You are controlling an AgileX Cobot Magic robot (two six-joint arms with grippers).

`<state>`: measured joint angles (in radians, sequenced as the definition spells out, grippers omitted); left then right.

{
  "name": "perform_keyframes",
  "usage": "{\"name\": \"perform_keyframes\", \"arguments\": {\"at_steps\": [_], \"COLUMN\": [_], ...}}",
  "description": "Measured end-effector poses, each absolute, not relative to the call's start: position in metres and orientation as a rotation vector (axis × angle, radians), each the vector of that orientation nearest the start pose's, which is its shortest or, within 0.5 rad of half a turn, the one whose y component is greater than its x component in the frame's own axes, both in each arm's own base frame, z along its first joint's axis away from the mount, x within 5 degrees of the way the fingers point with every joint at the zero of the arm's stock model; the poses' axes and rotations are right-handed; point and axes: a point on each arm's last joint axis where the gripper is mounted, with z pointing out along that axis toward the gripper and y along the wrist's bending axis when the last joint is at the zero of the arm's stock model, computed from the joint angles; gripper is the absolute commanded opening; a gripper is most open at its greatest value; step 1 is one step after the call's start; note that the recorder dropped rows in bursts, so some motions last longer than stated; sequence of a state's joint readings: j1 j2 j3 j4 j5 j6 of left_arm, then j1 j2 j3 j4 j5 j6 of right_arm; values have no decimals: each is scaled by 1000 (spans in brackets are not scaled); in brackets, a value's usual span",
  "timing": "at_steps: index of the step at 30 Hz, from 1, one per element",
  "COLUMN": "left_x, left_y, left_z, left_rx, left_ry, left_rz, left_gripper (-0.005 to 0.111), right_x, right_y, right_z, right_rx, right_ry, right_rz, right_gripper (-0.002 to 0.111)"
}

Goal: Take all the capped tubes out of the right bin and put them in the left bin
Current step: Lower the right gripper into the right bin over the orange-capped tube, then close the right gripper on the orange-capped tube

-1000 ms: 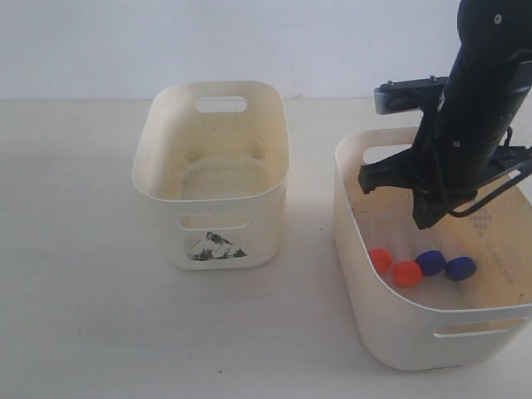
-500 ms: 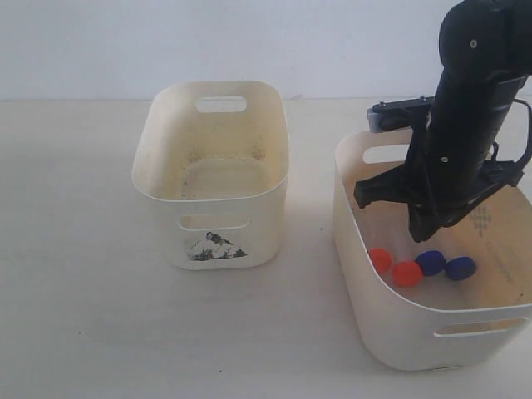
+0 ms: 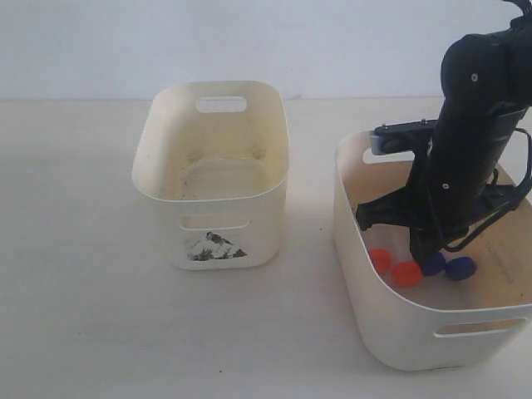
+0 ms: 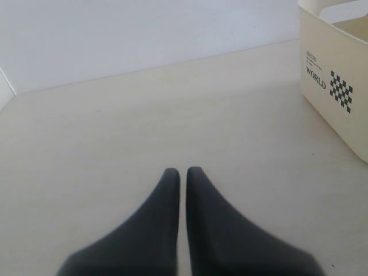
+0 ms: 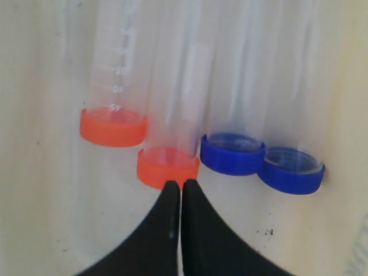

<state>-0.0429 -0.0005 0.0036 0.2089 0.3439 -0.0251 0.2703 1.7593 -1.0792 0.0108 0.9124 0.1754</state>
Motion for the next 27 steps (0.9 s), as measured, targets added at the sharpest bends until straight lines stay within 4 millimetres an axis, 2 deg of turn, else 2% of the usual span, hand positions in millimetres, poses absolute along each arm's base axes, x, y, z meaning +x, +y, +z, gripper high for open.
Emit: {"name": "perform_keyframes", "arguments": {"at_steps": [7,10,13,14,27], "left_x": [54,54,54,54,54], "left_y": [4,4,4,4,4], "left_z": [182,182,182,182,182], "left_rx": [146,146,146,146,146], "left_ry": [1820,1820,1820,1820,1820], "left_rz": [155,155,155,155,155], "left_gripper": [4,4,4,4,4], "right_x": [306,308,309,309,313], "right_y": [86,87,88,88,89], "right_z": [181,181,181,181,181], "right_rx": [-130,-125,-116,-114,-110], "right_ry": [3065,3050,3037,3033,2988], "right_rz": [47,55,69,73,89], "right_gripper": [2,17,43,49,50]}}
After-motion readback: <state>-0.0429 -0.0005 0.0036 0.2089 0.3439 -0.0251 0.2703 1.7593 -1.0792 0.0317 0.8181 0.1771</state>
